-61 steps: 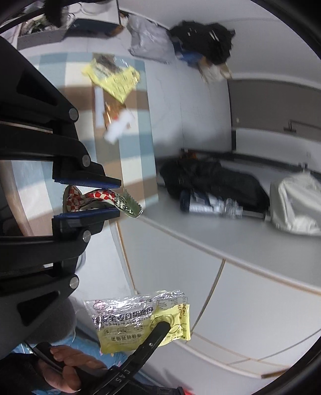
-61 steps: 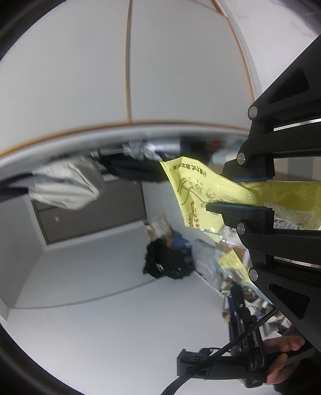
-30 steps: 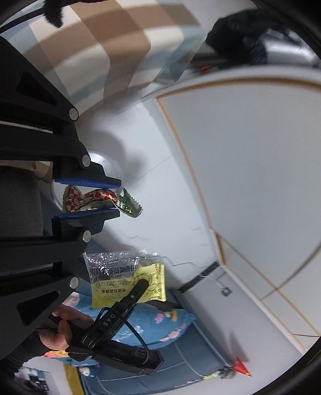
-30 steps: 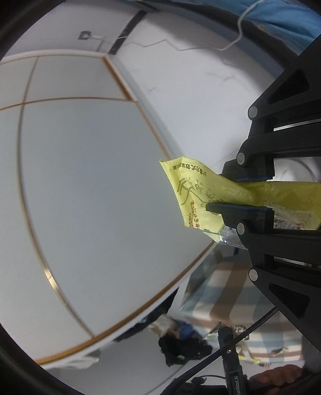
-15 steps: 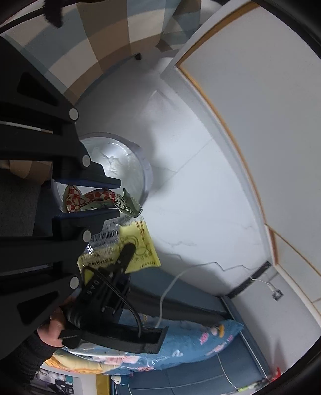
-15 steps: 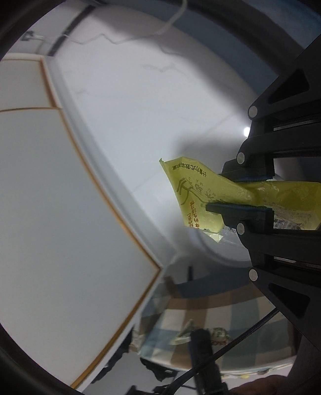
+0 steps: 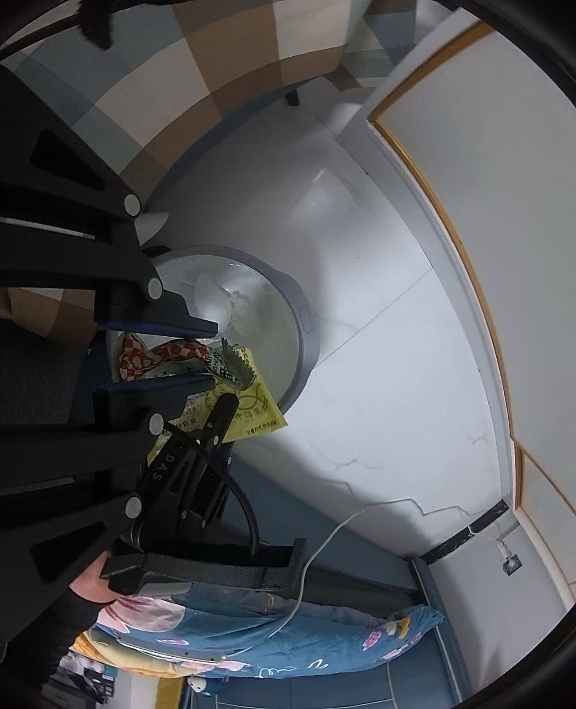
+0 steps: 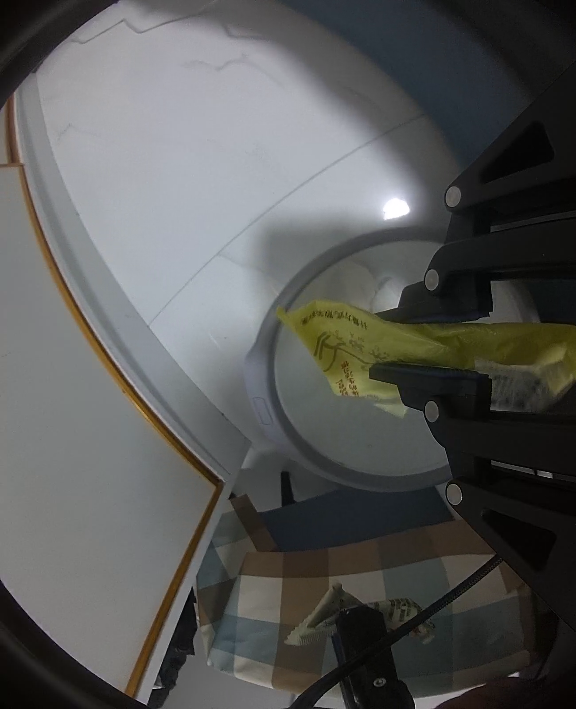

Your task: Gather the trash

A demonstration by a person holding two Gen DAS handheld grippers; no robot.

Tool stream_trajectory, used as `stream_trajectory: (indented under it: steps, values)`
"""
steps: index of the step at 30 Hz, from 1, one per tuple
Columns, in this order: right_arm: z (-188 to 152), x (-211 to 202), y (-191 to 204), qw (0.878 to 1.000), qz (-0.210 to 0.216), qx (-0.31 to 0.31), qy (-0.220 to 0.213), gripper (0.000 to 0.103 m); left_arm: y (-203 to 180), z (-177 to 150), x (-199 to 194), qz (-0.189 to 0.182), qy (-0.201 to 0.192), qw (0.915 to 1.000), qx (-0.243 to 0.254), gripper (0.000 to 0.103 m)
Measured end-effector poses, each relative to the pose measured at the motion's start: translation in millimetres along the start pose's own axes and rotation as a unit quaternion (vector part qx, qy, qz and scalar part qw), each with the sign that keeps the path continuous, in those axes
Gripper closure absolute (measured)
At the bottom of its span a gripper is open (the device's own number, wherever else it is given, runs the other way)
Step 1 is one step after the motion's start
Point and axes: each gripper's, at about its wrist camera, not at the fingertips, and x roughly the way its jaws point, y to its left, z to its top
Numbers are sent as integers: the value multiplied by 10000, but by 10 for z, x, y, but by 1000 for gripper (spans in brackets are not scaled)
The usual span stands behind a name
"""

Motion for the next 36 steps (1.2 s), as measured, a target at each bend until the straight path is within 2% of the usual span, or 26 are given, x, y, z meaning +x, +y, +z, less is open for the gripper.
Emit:
stream_trajectory:
  steps: [13,15,17,23,25,27,28,30,33,36]
  values:
    - [-12,4,-40,9999,41,118,74,86,40,1,130,31,165,9999,-35,91]
    - [-26,-39,-64,9999,14,142,51,84,40,10,170,9,269,9996,-22,91]
    - [-41,-110,-103,9997,-45,220,-12,75,28,22,237,-18,432,9991,22,91]
    - [-57,-324,-176,9988,-147,368,-274,59,-16,79,446,139,827,9964,150,90]
    - [-56,-385,-196,9985,-170,384,-340,59,-35,102,499,181,936,9952,213,87]
    - [-56,-438,-223,9982,-186,410,-387,57,-40,114,548,192,1048,9941,222,76]
    - [-56,-463,-244,9981,-196,431,-407,55,-27,111,559,210,1077,9937,244,74]
    - [-65,-481,-263,9977,-208,470,-439,53,-26,117,566,357,1035,9936,291,74]
    - [-92,-478,-262,9975,-231,530,-415,52,-44,105,526,373,947,9942,361,74]
    - [-113,-497,-251,9973,-242,556,-421,49,-72,81,413,566,682,9954,359,74]
